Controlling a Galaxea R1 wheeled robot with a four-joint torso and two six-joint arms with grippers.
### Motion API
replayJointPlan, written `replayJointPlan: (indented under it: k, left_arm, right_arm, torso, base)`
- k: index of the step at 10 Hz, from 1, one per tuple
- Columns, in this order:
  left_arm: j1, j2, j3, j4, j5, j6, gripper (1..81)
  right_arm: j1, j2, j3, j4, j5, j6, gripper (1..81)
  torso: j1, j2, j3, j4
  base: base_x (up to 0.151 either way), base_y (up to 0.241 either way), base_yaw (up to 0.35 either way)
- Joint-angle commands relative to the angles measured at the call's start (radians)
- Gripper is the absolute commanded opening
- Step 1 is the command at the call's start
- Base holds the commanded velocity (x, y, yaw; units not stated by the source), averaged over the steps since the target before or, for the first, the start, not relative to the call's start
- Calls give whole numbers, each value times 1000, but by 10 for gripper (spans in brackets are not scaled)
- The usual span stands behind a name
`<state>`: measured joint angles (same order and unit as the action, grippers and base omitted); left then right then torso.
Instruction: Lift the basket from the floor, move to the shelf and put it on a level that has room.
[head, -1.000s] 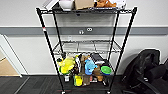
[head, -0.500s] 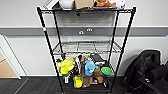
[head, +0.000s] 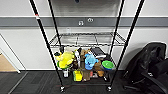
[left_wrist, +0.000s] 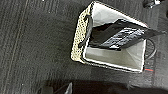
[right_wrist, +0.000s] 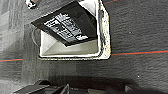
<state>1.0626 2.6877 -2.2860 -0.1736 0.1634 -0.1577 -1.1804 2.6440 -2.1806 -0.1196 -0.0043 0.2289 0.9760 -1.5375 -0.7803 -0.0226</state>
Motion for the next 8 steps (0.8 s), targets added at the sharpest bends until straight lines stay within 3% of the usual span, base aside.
replayJointPlan:
  k: [1,6,8]
  left_arm:
    - [-129,-5,-3,-9,90,0,811]
    - [-157,72,-96,-6,111,1,811]
    - [-169,72,-93,-10,122,0,811]
  right_arm:
    - [106,-25,18,15,-65,0,811]
    - [130,-25,4,29,-88,3,811]
    - [138,-22,9,29,-88,3,811]
  torso:
    - [63,-97,0,0]
    - [164,-258,-14,0]
    - [204,-323,-107,0]
  base:
    - [0,0,0]
    - [0,0,0]
    - [0,0,0]
